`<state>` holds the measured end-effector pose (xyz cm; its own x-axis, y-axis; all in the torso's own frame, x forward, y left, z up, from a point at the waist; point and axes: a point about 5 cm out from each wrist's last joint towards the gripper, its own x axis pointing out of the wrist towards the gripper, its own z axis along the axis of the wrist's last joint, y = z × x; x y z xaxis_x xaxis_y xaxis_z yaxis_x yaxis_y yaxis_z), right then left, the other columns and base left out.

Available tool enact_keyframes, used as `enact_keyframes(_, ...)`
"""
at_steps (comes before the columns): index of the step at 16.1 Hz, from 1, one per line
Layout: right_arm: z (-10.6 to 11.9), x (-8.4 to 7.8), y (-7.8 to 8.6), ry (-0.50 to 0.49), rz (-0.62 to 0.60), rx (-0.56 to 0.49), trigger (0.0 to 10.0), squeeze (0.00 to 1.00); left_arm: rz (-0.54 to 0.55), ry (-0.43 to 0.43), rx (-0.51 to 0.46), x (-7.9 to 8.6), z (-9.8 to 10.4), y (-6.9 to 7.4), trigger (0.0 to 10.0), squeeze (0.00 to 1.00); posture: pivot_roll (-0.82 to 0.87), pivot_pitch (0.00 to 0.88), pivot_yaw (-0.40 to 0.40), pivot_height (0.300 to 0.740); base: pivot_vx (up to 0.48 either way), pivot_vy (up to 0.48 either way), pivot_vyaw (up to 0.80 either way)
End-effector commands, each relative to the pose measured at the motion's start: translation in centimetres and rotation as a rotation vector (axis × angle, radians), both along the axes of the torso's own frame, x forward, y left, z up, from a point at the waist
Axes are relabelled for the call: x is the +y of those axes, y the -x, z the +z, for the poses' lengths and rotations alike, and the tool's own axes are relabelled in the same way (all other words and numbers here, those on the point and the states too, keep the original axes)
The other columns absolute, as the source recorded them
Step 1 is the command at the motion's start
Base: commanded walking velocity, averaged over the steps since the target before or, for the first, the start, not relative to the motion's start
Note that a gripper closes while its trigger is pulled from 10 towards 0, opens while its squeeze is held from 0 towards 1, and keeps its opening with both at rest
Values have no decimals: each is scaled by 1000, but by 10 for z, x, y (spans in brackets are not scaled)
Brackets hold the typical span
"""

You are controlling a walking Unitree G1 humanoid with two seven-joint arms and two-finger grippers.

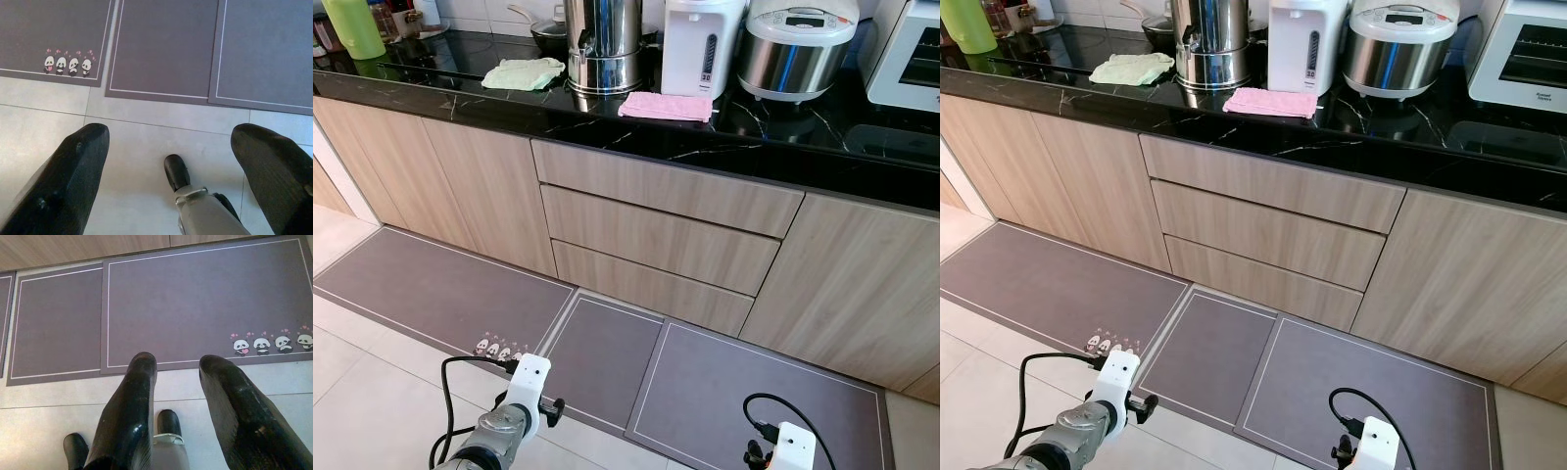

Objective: Kitchen organization

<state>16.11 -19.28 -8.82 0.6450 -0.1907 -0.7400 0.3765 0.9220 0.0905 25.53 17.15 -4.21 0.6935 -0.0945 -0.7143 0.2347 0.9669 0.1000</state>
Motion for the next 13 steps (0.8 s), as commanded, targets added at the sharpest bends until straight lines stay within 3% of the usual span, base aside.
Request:
enact_keyframes(1, 0, 0, 0, 0, -2, -3, 10000, 0, -17, -22, 10, 2, -2, 2, 10000, 0, 129, 26, -19, 736, 0, 0, 0)
enact_keyframes(5, 0, 0, 0, 0, -2, -3, 10000, 0, -17, -22, 10, 2, -2, 2, 10000, 0, 129, 26, -19, 736, 0, 0, 0)
enact_keyframes(6, -1, 8, -3, -24, 34, 20, 10000, 0, 7, -17, 26, 4, -6, 8, 10000, 0, 212, 71, -90, 740, 0, 0, 0)
enact_keyframes(8, -1, 19, -8, -48, 95, 37, 10000, 0, 18, -26, 50, 6, -11, 16, 10000, 0, 205, 65, -87, 740, 0, 0, 0)
enact_keyframes(13, -1, 17, -8, -42, 96, 43, 10000, 0, 22, -37, 38, 8, -9, 13, 10000, 0, 209, 53, -84, 740, 0, 0, 0)
